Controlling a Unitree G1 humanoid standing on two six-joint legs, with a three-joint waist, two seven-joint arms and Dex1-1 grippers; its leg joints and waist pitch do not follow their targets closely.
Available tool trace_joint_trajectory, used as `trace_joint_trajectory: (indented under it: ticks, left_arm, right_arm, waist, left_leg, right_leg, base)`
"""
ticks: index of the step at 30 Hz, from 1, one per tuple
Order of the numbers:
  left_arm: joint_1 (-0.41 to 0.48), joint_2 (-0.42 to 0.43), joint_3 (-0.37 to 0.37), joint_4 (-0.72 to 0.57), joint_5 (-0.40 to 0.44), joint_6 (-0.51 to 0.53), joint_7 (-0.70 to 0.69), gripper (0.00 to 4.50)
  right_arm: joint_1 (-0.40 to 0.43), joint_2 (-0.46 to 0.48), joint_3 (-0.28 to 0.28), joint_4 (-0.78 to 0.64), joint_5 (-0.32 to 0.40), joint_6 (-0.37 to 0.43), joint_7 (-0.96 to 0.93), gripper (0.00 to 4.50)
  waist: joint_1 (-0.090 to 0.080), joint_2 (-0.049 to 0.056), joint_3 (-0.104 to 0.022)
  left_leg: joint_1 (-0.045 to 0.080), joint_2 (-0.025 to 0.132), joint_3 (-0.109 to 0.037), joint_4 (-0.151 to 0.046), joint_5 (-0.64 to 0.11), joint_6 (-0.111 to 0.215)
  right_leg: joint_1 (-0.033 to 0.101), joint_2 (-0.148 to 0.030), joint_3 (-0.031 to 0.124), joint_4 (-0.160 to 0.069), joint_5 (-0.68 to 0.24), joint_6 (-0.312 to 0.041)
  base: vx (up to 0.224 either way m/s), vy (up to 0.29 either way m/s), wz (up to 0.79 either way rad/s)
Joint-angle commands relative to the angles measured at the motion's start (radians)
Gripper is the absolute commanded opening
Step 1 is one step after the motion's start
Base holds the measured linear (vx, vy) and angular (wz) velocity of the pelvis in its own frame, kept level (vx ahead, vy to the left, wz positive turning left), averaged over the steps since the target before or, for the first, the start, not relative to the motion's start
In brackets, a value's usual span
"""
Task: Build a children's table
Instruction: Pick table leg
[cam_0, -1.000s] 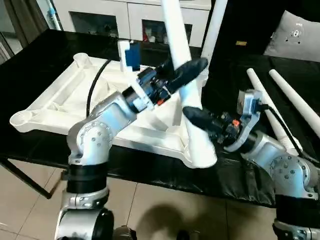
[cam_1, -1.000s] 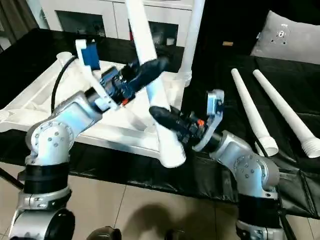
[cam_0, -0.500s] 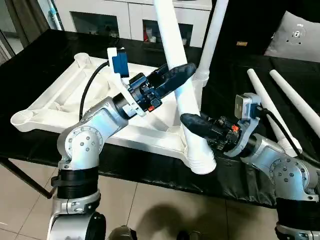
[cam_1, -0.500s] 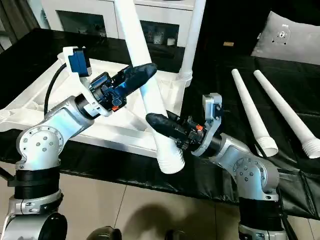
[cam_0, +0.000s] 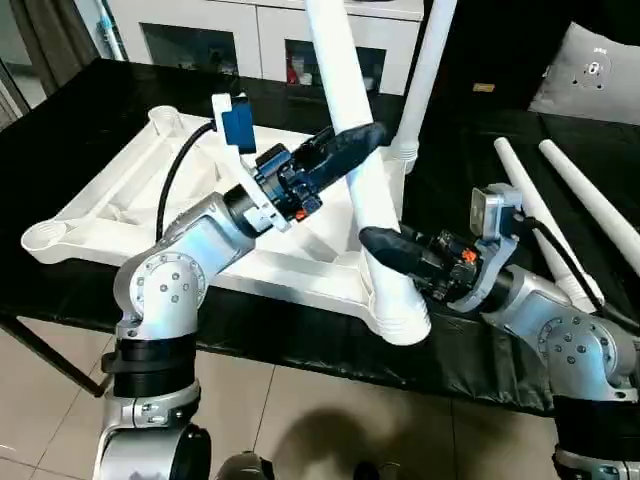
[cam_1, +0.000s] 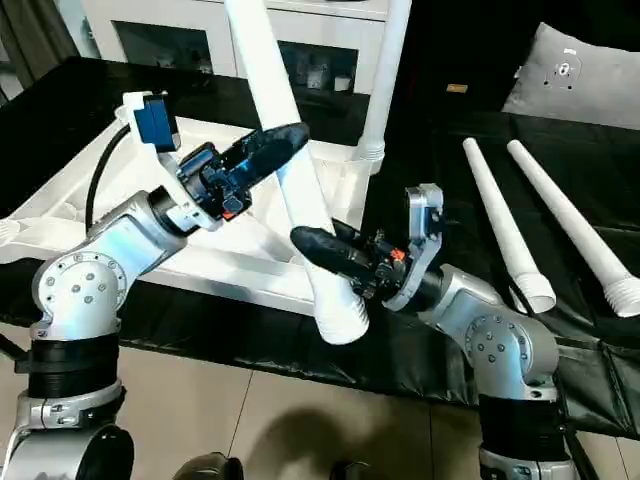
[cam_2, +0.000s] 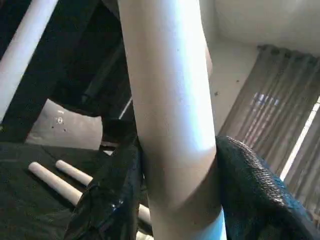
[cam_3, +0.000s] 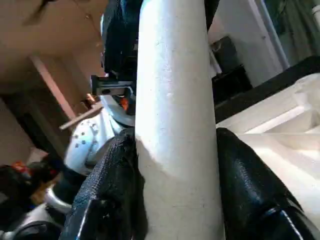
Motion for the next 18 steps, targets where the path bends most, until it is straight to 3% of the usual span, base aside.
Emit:
trace_joint_trajectory:
  ticks: [1,3,6,9,10,12,15,18]
  left_arm:
    - [-0.026,0.0,-0.024,-0.015,0.026,-0.024,0.015,1.89]
    - [-0.035,0.003,-0.022,-0.008,0.04,-0.031,0.029,1.86]
    - [-0.063,0.021,-0.041,0.002,0.102,-0.06,0.068,1.81]
    - [-0.079,0.046,-0.087,0.01,0.195,-0.096,0.102,1.78]
    - [-0.086,0.058,-0.111,0.009,0.236,-0.115,0.115,1.78]
    - [-0.092,0.059,-0.121,0.008,0.254,-0.12,0.132,1.76]
    - [-0.126,0.062,-0.156,-0.006,0.314,-0.128,0.186,1.76]
    - [-0.134,0.066,-0.18,-0.007,0.352,-0.143,0.2,1.76]
  right_arm:
    - [-0.021,-0.005,-0.006,0.03,-0.066,-0.039,-0.077,2.19]
    - [-0.042,0.009,-0.018,0.043,-0.083,-0.05,-0.127,2.54]
    - [-0.067,0.003,0.009,0.019,-0.125,-0.091,-0.142,2.74]
    - [-0.078,-0.01,0.052,0.023,-0.197,-0.134,-0.17,3.06]
    - [-0.083,-0.026,0.089,0.023,-0.254,-0.153,-0.191,3.06]
    - [-0.086,-0.036,0.112,0.023,-0.283,-0.148,-0.205,3.19]
    - [-0.097,-0.07,0.222,0.031,-0.415,-0.127,-0.281,3.19]
    - [-0.101,-0.05,0.229,0.042,-0.432,-0.111,-0.338,3.19]
  waist:
    - [0.003,-0.009,-0.083]
    - [0.002,-0.008,-0.081]
    - [-0.002,-0.007,-0.082]
    - [-0.003,-0.01,-0.082]
    - [-0.003,-0.01,-0.083]
    - [-0.003,-0.009,-0.083]
    - [-0.005,-0.014,-0.082]
    - [-0.006,-0.016,-0.081]
  left_leg:
    - [0.008,0.049,-0.017,-0.062,-0.093,0.056]
    - [0.009,0.049,-0.017,-0.062,-0.099,0.051]
    - [0.012,0.049,-0.018,-0.063,-0.1,0.044]
    - [0.011,0.051,-0.019,-0.064,-0.091,0.046]
    - [0.012,0.05,-0.018,-0.063,-0.088,0.046]
    - [0.01,0.051,-0.018,-0.062,-0.081,0.045]
    - [0.01,0.052,-0.019,-0.062,-0.072,0.041]
    - [0.01,0.047,-0.015,-0.061,-0.091,0.044]
  right_leg:
    - [0.061,-0.087,0.054,-0.074,-0.333,-0.094]
    - [0.059,-0.088,0.055,-0.075,-0.348,-0.09]
    - [0.059,-0.086,0.055,-0.074,-0.345,-0.083]
    - [0.058,-0.085,0.056,-0.071,-0.328,-0.074]
    - [0.059,-0.086,0.057,-0.07,-0.322,-0.075]
    - [0.061,-0.087,0.058,-0.065,-0.301,-0.087]
    - [0.061,-0.086,0.058,-0.062,-0.283,-0.101]
    - [0.061,-0.089,0.06,-0.068,-0.318,-0.095]
  base:
    - [0.0,0.0,0.0]
    - [0.0,0.0,0.0]
    - [0.0,0.0,0.0]
    - [0.0,0.0,0.0]
    - [0.0,0.0,0.0]
    - [0.0,0.0,0.0]
    - [0.0,0.0,0.0]
    - [0.0,0.0,0.0]
